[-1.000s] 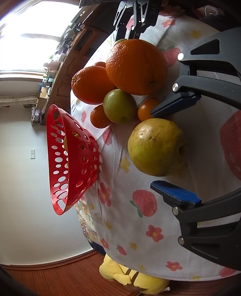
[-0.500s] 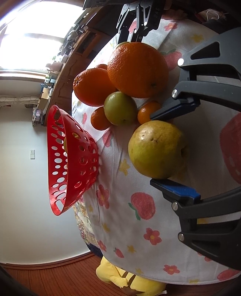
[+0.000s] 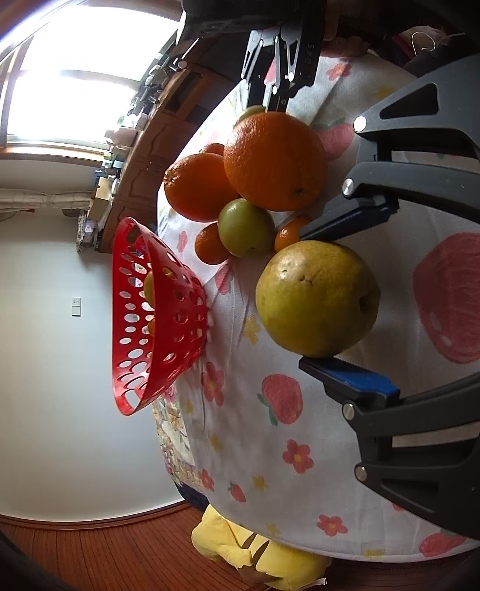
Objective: Organize fruits
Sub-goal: 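Lift the apple and pear and carry both over the red basket, then open both tools to release the apple and pear into the basket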
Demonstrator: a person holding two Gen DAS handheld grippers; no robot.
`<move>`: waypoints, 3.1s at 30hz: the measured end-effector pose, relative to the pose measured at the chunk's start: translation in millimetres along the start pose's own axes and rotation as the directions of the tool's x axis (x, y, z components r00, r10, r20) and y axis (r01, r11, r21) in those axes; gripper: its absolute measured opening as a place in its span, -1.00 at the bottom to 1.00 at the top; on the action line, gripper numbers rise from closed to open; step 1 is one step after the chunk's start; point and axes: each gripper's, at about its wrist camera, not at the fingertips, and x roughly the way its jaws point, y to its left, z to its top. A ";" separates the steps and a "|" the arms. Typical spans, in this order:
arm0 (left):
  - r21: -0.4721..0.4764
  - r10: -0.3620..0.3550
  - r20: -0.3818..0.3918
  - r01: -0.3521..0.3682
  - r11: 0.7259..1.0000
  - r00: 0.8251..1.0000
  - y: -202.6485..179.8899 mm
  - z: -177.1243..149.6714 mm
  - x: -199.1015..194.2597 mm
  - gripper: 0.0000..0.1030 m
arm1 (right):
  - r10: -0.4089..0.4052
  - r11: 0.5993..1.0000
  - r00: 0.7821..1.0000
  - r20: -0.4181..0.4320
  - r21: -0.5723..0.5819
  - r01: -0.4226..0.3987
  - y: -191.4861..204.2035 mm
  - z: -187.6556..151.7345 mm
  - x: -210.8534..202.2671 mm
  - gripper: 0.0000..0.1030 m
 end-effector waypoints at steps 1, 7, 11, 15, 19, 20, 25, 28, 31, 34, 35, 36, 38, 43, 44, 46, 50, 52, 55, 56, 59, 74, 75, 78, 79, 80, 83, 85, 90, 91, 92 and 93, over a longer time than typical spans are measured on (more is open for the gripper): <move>-0.001 -0.001 0.005 0.001 1.000 1.000 0.3 0.1 -2.3 0.18 | 0.002 1.000 1.000 -0.001 0.000 -0.002 0.6 0.0 0.1 0.06; -0.003 -0.007 0.042 0.007 1.000 0.999 0.0 4.6 -17.0 0.18 | 0.004 1.000 1.000 0.001 -0.010 -0.004 2.1 -0.9 -1.8 0.03; 0.000 -0.011 0.070 0.011 1.000 0.997 0.6 13.1 -25.0 0.18 | 0.029 1.000 0.999 0.026 0.001 -0.029 -2.2 0.4 -10.9 0.03; 0.014 -0.009 0.108 0.007 1.000 0.994 0.0 27.7 -33.3 0.18 | 0.033 0.999 0.998 0.055 -0.008 -0.032 -4.7 6.6 -23.4 0.03; 0.018 -0.007 0.140 0.005 1.000 0.990 4.5 45.2 -37.1 0.18 | 0.030 0.999 0.996 0.088 -0.046 -0.026 -5.5 24.6 -38.6 0.03; 0.018 -0.008 0.147 0.005 1.000 0.989 6.0 50.7 -36.3 0.18 | 0.029 0.998 0.995 0.099 -0.059 -0.023 -5.8 32.5 -42.9 0.03; 0.029 -0.003 0.163 -0.002 1.000 0.987 9.5 71.8 -31.0 0.18 | 0.034 0.993 0.989 0.144 -0.117 -0.017 -0.6 70.0 -52.4 0.03; 0.037 -0.004 0.168 -0.003 0.999 0.986 10.0 83.0 -27.2 0.18 | 0.040 0.990 0.987 0.157 -0.143 -0.017 1.5 89.7 -51.0 0.03; 0.045 0.003 0.168 -0.010 0.999 0.986 10.0 93.9 -19.0 0.18 | 0.063 0.985 0.985 0.159 -0.171 -0.035 5.8 111.3 -42.6 0.03; 0.046 0.005 0.167 -0.013 0.999 0.986 11.5 103.3 -11.0 0.18 | 0.073 0.980 0.985 0.153 -0.196 -0.043 9.5 127.0 -30.8 0.03; 0.044 0.006 0.165 -0.014 0.999 0.986 12.9 106.8 -7.4 0.18 | 0.077 0.979 0.986 0.151 -0.200 -0.046 10.9 130.3 -27.6 0.03; 0.043 0.009 0.163 -0.016 0.999 0.987 14.1 110.3 -3.5 0.18 | 0.085 0.977 0.986 0.146 -0.206 -0.054 11.7 135.0 -22.4 0.03; 0.043 0.013 0.158 -0.020 0.999 0.987 16.6 115.6 4.0 0.18 | 0.099 0.974 0.985 0.139 -0.217 -0.068 12.9 142.1 -14.2 0.03; 0.049 0.020 0.139 -0.027 0.998 0.990 19.8 124.9 22.3 0.18 | 0.119 0.963 0.986 0.119 -0.254 -0.085 17.2 163.0 9.9 0.03; 0.051 0.023 0.134 -0.030 0.998 0.991 22.0 126.4 27.2 0.18 | 0.120 0.962 0.986 0.111 -0.258 -0.088 17.3 167.1 15.7 0.03; 0.051 0.024 0.126 -0.031 0.998 0.992 23.7 129.0 34.3 0.18 | 0.111 0.961 0.989 0.098 -0.263 -0.082 17.4 174.9 28.0 0.03; 0.051 0.025 0.106 -0.030 0.998 0.994 27.0 133.5 48.3 0.18 | 0.114 0.956 0.991 0.075 -0.278 -0.089 16.8 184.4 50.1 0.03; 0.056 0.023 0.098 -0.029 0.998 0.995 26.9 135.1 54.9 0.18 | 0.117 0.954 0.991 0.068 -0.286 -0.093 16.2 189.1 56.3 0.03; 0.064 0.014 0.086 -0.019 0.998 0.996 25.2 136.6 61.6 0.18 | 0.118 0.949 0.992 0.053 -0.298 -0.097 15.6 194.6 66.8 0.03; 0.068 0.008 0.080 -0.014 0.998 0.997 23.8 136.5 64.1 0.19 | 0.117 0.949 0.992 0.046 -0.301 -0.098 15.3 195.4 69.7 0.03; 0.082 0.003 0.065 -0.008 0.997 0.998 20.2 137.5 71.7 0.19 | 0.081 0.951 0.996 0.030 -0.300 -0.068 12.2 196.7 80.0 0.03; 0.059 0.030 0.014 -0.031 0.998 0.999 26.3 140.1 92.1 0.20 | 0.123 0.935 0.991 -0.048 -0.328 -0.132 21.7 202.1 112.8 0.03; 0.060 0.034 0.010 -0.034 0.998 0.999 25.4 139.8 93.1 0.20 | 0.124 0.935 0.991 -0.052 -0.329 -0.134 22.4 201.9 113.9 0.03; 0.060 0.040 0.004 -0.040 0.997 0.999 23.8 139.8 94.4 0.20 | 0.124 0.931 0.990 -0.064 -0.338 -0.139 24.6 200.8 117.2 0.03; 0.060 0.039 0.002 -0.039 0.997 0.999 23.4 140.1 94.6 0.20 | 0.124 0.930 0.990 -0.067 -0.340 -0.139 25.5 200.9 118.0 0.03; 0.060 0.038 0.001 -0.038 0.997 0.999 23.2 140.8 94.1 0.21 | 0.122 0.928 0.990 -0.074 -0.347 -0.140 27.0 200.0 119.5 0.03; 0.060 0.036 0.009 -0.037 0.998 0.999 23.7 142.6 92.2 0.22 | 0.117 0.925 0.989 -0.085 -0.354 -0.140 28.1 199.2 123.2 0.03; 0.061 0.043 0.043 -0.046 0.997 0.998 22.8 145.5 85.2 0.24 | 0.113 0.926 0.989 -0.094 -0.352 -0.139 27.3 199.6 126.5 0.03; 0.053 0.048 0.067 -0.052 0.997 0.997 25.2 150.0 74.4 0.26 | 0.122 0.927 0.987 -0.102 -0.344 -0.150 25.1 200.7 127.2 0.03; 0.051 0.052 0.072 -0.055 0.997 0.996 25.7 149.2 71.9 0.26 | 0.123 0.926 0.987 -0.104 -0.345 -0.152 26.3 200.8 127.1 0.03; 0.047 0.053 0.074 -0.057 0.997 0.996 27.0 148.1 70.4 0.27 | 0.125 0.925 0.987 -0.105 -0.346 -0.154 26.6 200.6 126.7 0.03; 0.041 0.055 0.078 -0.058 0.997 0.995 28.4 146.5 68.2 0.27 | 0.128 0.925 0.986 -0.106 -0.345 -0.158 26.6 200.2 126.3 0.03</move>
